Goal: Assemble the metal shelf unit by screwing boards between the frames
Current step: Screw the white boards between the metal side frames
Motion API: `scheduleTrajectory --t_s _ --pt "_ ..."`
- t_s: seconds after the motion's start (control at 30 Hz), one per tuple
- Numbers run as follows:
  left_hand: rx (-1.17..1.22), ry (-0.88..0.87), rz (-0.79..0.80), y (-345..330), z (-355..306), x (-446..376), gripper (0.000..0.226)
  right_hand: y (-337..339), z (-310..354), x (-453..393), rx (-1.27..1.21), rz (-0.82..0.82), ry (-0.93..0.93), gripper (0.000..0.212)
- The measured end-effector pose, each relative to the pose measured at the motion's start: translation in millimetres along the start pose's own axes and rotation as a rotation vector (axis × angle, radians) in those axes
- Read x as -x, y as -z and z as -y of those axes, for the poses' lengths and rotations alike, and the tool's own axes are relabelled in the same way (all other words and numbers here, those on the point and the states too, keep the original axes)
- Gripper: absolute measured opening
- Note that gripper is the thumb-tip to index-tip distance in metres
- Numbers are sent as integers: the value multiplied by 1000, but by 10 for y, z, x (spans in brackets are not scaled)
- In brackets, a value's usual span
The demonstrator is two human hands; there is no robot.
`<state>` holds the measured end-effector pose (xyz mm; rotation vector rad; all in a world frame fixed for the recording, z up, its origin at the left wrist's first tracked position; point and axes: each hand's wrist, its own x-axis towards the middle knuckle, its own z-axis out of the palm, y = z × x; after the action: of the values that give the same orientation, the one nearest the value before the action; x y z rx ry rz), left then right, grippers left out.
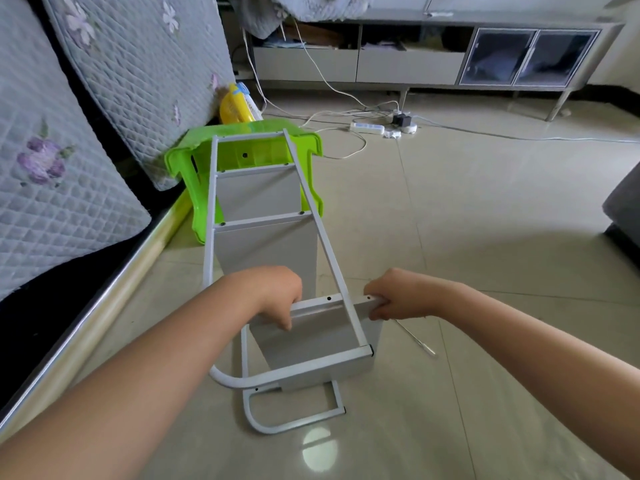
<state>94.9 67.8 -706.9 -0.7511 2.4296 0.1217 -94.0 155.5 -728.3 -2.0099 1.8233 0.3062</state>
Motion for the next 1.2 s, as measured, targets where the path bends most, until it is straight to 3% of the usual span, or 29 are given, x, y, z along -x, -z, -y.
scheduleTrajectory --t_s 0.37,0.57,0.87,1.0,1.2 --pt "4 3 3 83 51 -42 49 -189 -25 -63 -312 -109 -17 39" --pt "-58 33 -35 97 59 -56 48 -155 84 -140 -358 -148 7 21" --pt "-23 3 -23 107 121 -65 50 -236 211 -211 -386 -173 -10 15" --pt "-32 5 -35 45 110 -43 44 -200 177 -211 -370 -226 1 24" --pt "-77 -39 -26 63 94 -13 43 -271 209 -138 -427 -334 75 19"
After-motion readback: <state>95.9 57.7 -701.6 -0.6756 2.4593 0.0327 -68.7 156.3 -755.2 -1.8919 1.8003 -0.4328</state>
